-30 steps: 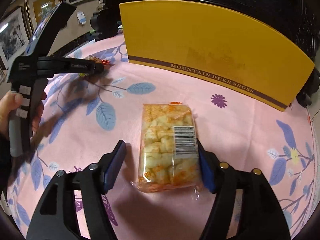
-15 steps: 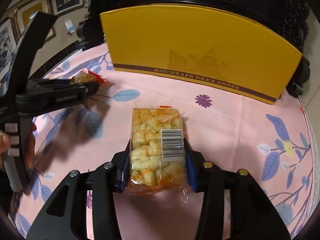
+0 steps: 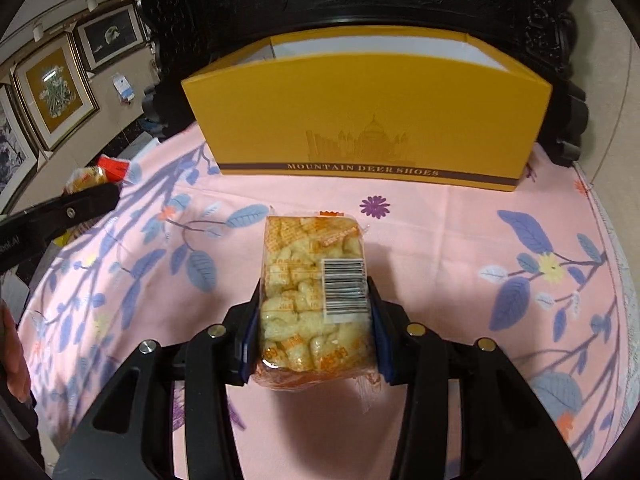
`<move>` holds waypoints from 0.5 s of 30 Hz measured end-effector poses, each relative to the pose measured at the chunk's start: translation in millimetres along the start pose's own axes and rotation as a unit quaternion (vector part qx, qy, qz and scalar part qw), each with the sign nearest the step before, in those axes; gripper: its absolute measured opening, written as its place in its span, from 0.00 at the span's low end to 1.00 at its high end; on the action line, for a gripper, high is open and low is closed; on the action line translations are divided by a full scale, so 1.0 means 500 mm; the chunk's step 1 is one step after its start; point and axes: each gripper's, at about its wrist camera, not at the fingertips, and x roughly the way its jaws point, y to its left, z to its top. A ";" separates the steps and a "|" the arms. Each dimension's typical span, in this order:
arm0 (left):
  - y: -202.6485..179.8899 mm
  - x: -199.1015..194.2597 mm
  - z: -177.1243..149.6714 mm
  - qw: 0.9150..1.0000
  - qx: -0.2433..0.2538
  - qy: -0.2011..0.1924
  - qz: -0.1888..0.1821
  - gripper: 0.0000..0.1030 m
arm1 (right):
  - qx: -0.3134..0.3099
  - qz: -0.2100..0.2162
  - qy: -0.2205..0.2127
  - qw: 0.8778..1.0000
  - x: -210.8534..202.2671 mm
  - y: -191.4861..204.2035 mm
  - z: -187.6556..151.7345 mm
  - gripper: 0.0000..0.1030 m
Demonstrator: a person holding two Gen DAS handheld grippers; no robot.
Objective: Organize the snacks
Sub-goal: 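Carry both bags over the yellow box and open both grippers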
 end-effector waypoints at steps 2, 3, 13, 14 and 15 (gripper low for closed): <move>-0.019 -0.007 0.007 1.000 0.010 0.001 -0.003 0.43 | 0.004 0.002 -0.001 1.000 -0.023 -0.008 0.007 0.45; -0.029 -0.009 0.015 1.000 0.014 0.003 -0.002 0.43 | 0.002 0.001 -0.002 1.000 -0.032 -0.010 0.015 0.45; -0.120 0.015 0.219 0.999 0.040 -0.012 0.026 0.43 | -0.015 -0.032 -0.041 0.999 -0.110 -0.047 0.221 0.45; -0.132 0.020 0.249 0.998 0.045 -0.018 0.031 0.43 | -0.014 -0.033 -0.042 0.998 -0.108 -0.049 0.243 0.45; -0.142 0.023 0.272 0.998 0.049 -0.024 0.035 0.43 | -0.013 -0.034 -0.042 0.998 -0.103 -0.052 0.270 0.45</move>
